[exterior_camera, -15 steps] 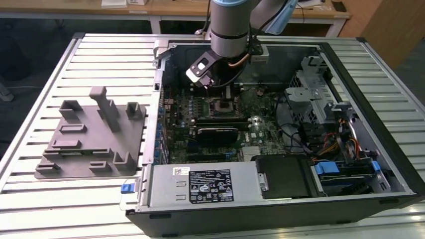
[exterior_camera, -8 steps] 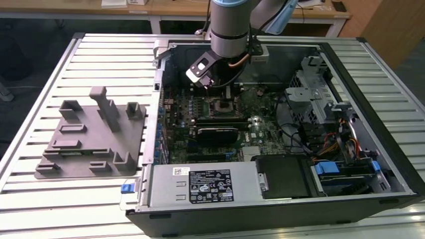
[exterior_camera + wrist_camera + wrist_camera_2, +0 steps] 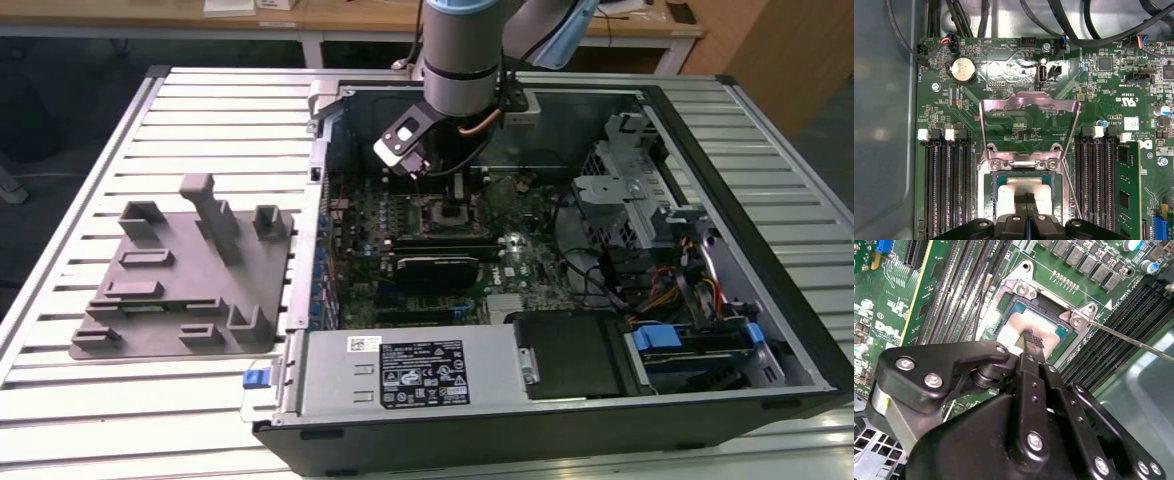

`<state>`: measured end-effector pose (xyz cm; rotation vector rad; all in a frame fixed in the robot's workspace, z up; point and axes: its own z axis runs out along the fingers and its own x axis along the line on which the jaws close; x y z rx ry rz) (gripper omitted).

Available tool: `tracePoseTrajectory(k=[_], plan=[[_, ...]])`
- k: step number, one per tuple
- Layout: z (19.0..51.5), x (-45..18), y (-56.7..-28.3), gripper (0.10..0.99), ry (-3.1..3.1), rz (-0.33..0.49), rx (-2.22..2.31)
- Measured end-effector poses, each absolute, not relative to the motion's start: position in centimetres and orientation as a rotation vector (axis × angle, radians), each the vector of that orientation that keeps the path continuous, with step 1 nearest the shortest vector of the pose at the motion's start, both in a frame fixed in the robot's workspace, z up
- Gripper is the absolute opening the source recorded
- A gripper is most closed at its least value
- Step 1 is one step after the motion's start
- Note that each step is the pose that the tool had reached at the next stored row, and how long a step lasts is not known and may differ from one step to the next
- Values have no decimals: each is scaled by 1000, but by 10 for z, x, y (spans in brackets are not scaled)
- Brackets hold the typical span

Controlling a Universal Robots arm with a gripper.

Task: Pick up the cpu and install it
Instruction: 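Place the cpu into insertion slot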

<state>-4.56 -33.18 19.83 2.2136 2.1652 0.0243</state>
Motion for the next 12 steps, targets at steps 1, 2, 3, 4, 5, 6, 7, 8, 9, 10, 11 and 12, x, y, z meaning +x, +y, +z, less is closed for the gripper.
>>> tracePoseTrajectory(k=[1,2,3,4,5,6,7,8,9,10,11,12], plan=[[198,-46,-332,106,2165,25,2214],[198,-46,-332,106,2165,25,2214],[198,-46,-332,106,2165,25,2214],[198,-46,-332,106,2165,25,2214],[199,-46,-332,106,2165,26,2214],[199,-45,-332,106,2165,27,2214],[200,-45,-332,106,2165,27,2214],[201,-46,-332,106,2165,25,2214],[203,-46,-332,106,2165,25,2214],[204,-46,-332,106,2165,25,2214],[206,-46,-332,106,2165,25,2214],[207,-46,-332,106,2165,25,2214]])
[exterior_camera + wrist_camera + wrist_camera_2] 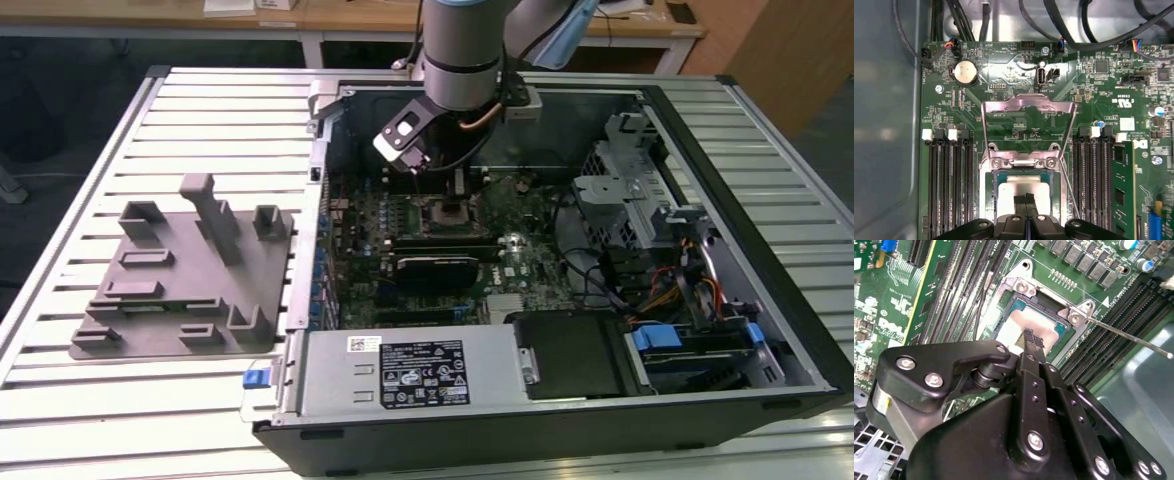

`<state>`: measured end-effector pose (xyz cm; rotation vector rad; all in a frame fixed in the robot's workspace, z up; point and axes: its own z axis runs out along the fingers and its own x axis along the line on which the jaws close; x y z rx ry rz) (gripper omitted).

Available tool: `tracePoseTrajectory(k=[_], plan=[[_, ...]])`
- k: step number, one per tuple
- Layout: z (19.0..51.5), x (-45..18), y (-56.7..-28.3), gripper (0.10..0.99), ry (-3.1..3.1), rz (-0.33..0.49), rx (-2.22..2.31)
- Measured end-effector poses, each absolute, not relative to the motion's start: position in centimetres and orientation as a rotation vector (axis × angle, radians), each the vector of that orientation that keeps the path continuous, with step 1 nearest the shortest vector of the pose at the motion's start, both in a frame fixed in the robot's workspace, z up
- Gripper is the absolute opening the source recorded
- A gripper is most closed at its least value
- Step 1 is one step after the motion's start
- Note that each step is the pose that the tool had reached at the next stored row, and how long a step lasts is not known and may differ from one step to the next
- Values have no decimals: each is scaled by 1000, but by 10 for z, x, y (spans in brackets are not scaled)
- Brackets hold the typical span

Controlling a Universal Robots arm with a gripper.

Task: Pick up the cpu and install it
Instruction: 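Place the cpu into insertion slot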

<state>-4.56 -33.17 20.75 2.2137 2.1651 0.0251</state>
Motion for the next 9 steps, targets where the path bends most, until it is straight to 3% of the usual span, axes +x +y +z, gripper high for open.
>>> tracePoseTrajectory(k=[9], plan=[[230,-46,-332,106,2165,25,2214]])
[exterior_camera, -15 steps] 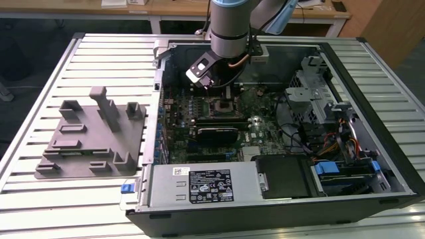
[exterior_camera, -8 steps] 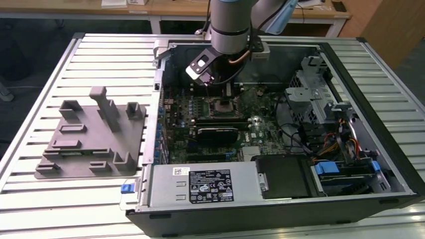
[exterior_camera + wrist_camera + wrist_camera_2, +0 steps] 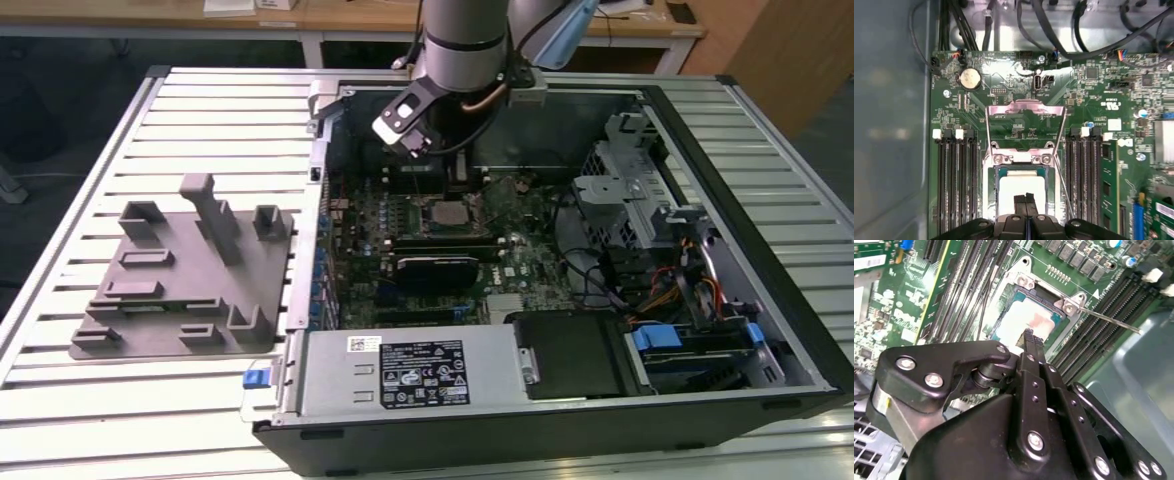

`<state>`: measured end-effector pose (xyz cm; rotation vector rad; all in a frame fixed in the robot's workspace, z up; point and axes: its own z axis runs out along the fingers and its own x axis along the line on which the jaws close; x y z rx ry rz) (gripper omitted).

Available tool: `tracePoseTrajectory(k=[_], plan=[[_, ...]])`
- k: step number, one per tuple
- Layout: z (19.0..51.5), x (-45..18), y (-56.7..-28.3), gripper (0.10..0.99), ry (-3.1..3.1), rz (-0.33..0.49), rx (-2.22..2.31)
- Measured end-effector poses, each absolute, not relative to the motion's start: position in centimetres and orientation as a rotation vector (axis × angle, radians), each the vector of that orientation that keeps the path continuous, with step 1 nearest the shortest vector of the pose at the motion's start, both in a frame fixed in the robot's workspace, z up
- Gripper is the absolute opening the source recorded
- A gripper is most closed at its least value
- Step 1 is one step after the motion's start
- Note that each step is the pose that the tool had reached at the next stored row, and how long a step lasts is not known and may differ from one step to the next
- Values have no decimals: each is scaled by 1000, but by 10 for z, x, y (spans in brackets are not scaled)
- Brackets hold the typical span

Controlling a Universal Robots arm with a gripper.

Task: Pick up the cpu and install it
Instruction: 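Place the cpu into insertion slot, then close the cpu cover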

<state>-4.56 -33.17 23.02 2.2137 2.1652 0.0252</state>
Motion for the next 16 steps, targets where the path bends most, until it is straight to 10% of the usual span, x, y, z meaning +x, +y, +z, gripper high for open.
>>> tracePoseTrajectory(k=[16], plan=[[244,-46,-332,106,2165,25,2214]])
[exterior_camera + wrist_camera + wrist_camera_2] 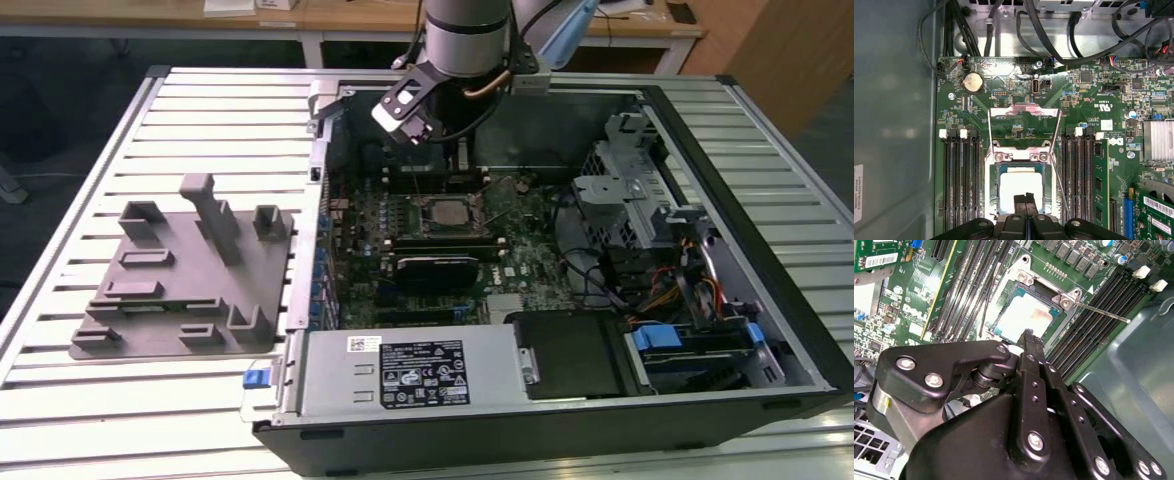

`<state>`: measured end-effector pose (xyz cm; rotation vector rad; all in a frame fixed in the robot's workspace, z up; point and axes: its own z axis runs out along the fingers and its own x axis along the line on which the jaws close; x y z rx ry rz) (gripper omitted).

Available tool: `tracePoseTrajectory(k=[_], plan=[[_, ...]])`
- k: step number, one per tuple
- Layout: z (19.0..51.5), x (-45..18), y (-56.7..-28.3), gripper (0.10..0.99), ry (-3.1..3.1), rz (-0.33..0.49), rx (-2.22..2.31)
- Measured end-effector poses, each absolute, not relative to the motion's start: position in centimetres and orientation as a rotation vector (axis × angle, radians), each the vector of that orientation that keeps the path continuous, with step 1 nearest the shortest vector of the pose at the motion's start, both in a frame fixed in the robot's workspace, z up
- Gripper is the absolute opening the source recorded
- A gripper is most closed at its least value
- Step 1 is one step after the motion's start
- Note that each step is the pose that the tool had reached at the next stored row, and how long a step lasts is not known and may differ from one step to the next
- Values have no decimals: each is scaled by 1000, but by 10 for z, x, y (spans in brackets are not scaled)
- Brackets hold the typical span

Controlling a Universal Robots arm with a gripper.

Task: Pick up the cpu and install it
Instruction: 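Close the cpu cover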

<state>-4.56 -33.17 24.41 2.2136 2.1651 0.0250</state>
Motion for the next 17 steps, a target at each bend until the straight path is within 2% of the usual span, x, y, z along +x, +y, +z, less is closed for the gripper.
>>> tracePoseTrajectory(k=[17], plan=[[260,-46,-332,106,2165,25,2214]])
